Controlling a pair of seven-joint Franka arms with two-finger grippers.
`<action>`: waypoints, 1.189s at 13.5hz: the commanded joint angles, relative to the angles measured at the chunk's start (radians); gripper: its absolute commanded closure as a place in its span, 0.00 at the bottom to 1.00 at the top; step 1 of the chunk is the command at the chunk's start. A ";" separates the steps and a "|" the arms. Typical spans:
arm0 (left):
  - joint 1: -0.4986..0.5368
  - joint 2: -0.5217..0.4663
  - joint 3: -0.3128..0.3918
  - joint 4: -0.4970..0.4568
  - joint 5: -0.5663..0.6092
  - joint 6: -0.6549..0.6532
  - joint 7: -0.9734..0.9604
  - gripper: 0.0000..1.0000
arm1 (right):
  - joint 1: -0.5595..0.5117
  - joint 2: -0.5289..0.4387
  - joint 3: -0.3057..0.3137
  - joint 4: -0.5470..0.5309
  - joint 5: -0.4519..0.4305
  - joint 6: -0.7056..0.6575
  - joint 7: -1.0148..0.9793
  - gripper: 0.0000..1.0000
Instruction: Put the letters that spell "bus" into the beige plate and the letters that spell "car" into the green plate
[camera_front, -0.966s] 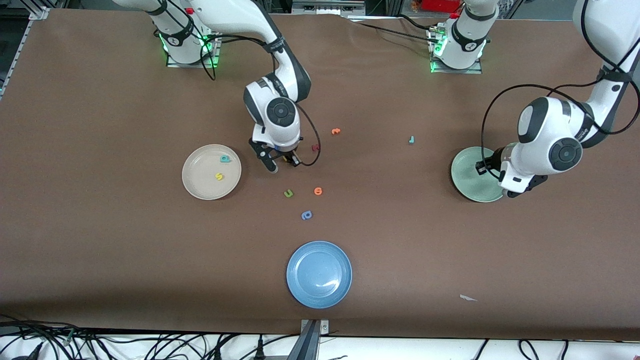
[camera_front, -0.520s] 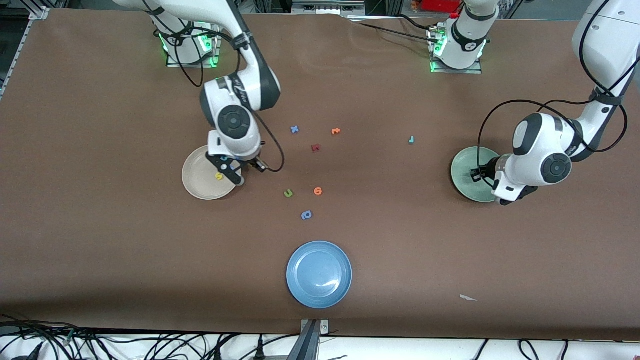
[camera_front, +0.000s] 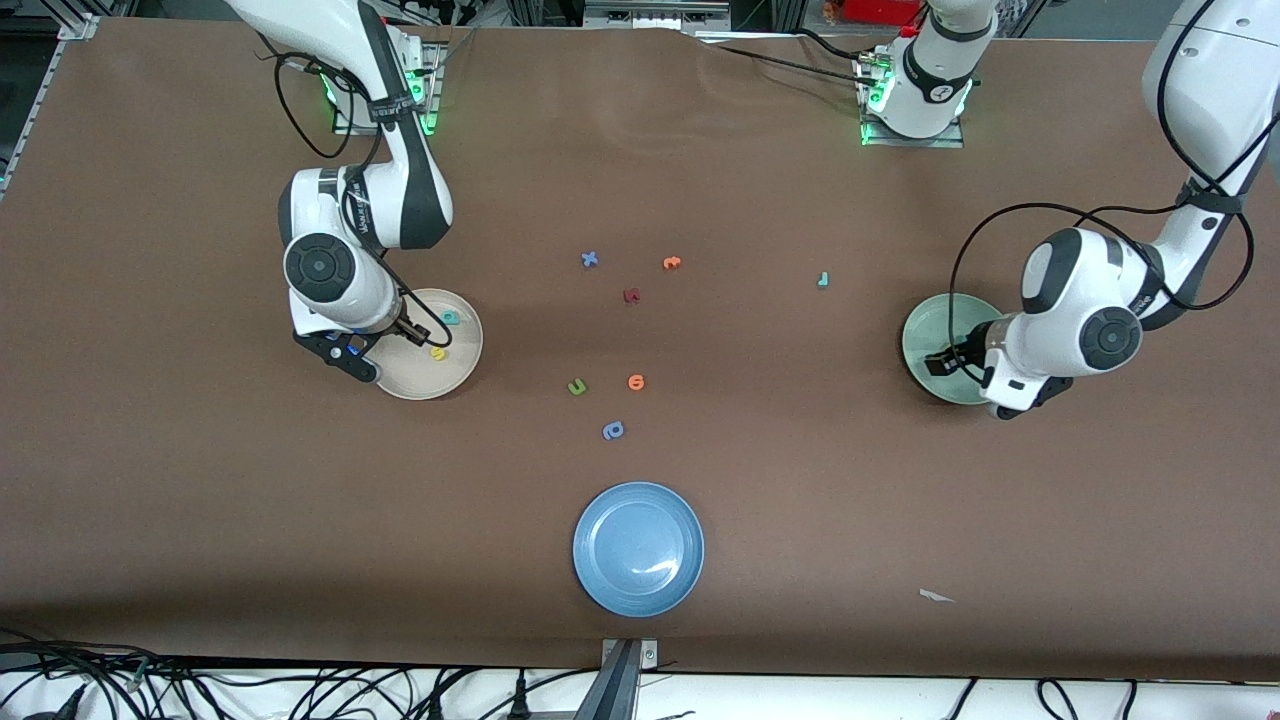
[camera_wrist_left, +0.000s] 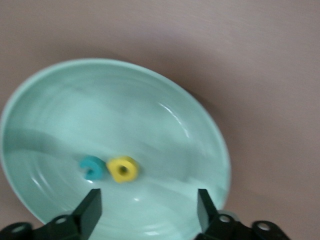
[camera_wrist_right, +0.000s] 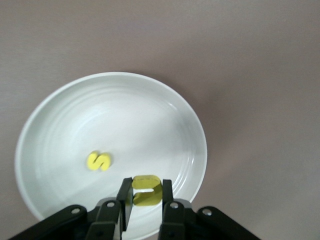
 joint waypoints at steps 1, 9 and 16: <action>0.000 -0.024 -0.104 -0.020 0.009 -0.027 -0.108 0.00 | 0.015 -0.002 0.000 -0.113 0.017 0.139 -0.022 0.83; -0.040 -0.016 -0.235 -0.225 0.037 0.161 -0.406 0.02 | -0.007 -0.002 -0.001 0.060 0.019 -0.054 -0.025 0.00; -0.054 -0.016 -0.235 -0.308 0.045 0.174 -0.411 0.12 | -0.117 0.001 -0.007 0.502 0.005 -0.493 -0.254 0.00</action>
